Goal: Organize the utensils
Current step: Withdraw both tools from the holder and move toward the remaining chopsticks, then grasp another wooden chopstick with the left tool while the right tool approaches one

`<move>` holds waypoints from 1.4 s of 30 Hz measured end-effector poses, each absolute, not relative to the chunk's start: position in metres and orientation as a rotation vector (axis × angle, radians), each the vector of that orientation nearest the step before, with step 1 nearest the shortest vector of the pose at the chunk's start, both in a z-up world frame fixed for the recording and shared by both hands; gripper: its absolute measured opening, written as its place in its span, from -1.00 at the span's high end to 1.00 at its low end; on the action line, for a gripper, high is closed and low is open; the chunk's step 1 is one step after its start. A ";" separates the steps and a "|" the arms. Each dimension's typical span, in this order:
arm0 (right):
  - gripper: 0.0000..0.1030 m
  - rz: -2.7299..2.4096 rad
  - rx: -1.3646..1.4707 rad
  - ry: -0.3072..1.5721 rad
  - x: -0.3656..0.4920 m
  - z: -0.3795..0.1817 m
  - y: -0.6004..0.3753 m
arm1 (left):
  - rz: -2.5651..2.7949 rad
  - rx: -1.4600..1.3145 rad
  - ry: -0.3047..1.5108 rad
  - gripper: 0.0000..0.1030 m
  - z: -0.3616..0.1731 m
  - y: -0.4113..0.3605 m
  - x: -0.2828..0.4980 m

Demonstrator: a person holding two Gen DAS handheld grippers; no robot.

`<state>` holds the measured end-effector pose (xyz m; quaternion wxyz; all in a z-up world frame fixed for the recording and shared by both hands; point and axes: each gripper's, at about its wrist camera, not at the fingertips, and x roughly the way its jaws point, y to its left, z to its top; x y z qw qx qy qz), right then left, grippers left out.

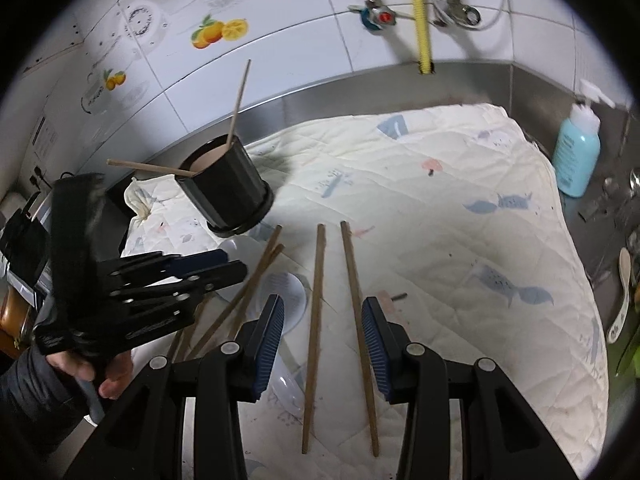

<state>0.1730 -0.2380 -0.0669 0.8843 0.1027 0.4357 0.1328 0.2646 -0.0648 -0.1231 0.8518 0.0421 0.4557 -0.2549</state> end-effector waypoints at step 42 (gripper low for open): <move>0.13 0.270 0.277 0.935 0.186 -0.090 -0.251 | -0.466 0.052 1.061 0.81 -0.162 -0.078 0.312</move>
